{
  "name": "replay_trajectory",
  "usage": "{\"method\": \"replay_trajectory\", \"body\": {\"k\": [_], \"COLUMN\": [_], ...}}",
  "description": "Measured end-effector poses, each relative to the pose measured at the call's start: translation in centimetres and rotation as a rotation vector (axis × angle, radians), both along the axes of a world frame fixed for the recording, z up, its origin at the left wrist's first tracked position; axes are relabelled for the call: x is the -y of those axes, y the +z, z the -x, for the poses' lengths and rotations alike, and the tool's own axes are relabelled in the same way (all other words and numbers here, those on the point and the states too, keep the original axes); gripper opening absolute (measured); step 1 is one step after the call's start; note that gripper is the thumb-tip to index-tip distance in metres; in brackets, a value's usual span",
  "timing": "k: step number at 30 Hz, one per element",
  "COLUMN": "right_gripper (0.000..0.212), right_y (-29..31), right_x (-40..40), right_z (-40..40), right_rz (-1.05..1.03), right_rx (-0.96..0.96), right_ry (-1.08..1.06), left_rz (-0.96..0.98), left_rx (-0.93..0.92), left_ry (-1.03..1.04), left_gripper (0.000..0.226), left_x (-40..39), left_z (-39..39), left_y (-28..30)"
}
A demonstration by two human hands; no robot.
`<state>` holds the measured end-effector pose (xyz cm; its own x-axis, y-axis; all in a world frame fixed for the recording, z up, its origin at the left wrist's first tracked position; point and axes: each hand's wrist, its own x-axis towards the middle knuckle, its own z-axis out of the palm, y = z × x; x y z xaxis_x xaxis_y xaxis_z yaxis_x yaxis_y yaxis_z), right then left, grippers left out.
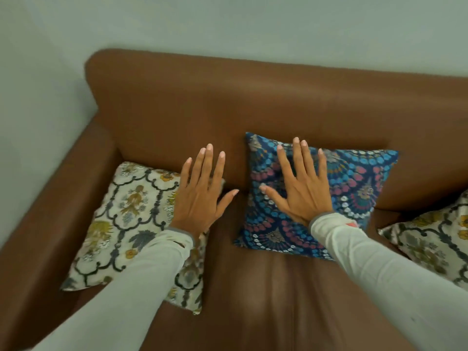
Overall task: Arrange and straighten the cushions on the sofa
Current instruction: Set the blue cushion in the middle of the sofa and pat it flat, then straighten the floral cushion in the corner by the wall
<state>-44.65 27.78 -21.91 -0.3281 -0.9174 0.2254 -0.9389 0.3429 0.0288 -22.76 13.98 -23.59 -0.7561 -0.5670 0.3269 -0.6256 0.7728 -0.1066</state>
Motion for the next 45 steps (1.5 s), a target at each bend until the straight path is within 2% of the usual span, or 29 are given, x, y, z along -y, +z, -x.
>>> {"method": "replay_trajectory", "body": {"k": [4,6,8,11,12,14,16,19,20,25,27,29,33,37,41,43,45], "right_gripper": [0.096,0.099,0.106,0.126,0.130,0.136,0.136,0.093,0.084,0.101,0.109,0.108,0.115,0.126,0.130,0.135,0.135], "right_y": [-1.9,-3.9,-6.7,-10.0,-11.2,-13.2,-13.9,-13.6,-13.4,-9.4,-7.6,-6.3,-4.8,-5.0,-5.7,-5.5,-4.7], "right_x": [3.9,5.7,7.4,9.8,10.5,11.3,11.2,9.8,9.3,10.4,12.9,16.1,22.6,26.5,25.8,24.9,24.1], "right_z": [-8.2,-11.9,-14.8,-18.0,-18.7,-19.6,-19.9,-19.4,-19.0,-16.2,-16.0,-16.4,-18.5,-18.9,-18.9,-19.1,-19.0], "right_rz": [-0.023,-0.151,-0.303,-0.345,-0.294,-0.165,-0.052,0.043,0.047,0.065,0.032,0.006,0.010,0.003,-0.038,0.003,0.113], "right_rx": [0.140,0.296,0.615,1.376,1.515,1.626,1.618,1.570,1.551,1.440,1.357,1.241,1.147,1.125,1.027,0.877,0.645], "right_ry": [0.118,0.115,0.015,-0.370,-0.468,-0.572,-0.589,-0.486,-0.428,-0.179,-0.063,0.048,0.189,0.194,0.128,0.095,0.195], "left_rz": [-0.061,-0.186,-0.375,-0.633,-0.721,-0.896,-0.987,-0.949,-0.947,-0.936,-0.875,-0.785,-0.647,-0.689,-0.714,-0.610,-0.387], "left_rx": [0.013,0.039,0.047,-0.019,-0.069,-0.171,-0.297,-0.556,-0.648,-0.987,-1.089,-1.137,-1.080,-0.933,-0.851,-0.711,-0.511], "left_ry": [0.158,0.295,0.460,0.690,0.743,0.788,0.804,0.850,0.847,0.784,0.742,0.676,0.699,0.764,0.854,0.928,0.975], "left_gripper": [0.080,0.083,0.083,0.078,0.080,0.085,0.091,0.101,0.102,0.123,0.119,0.116,0.129,0.138,0.140,0.136,0.128], "left_x": [3.4,4.9,6.4,8.4,8.9,9.6,9.8,8.7,8.0,5.3,4.8,5.0,6.3,6.4,6.7,6.2,5.7], "left_z": [-9.0,-13.5,-17.4,-21.9,-22.8,-23.6,-23.3,-22.5,-22.4,-23.8,-24.2,-24.6,-25.6,-24.8,-23.5,-23.2,-23.3], "left_y": [-1.1,-2.1,-3.3,-6.0,-6.9,-8.4,-9.3,-9.4,-9.2,-7.5,-6.6,-5.8,-5.2,-5.5,-5.6,-5.4,-4.6]}}
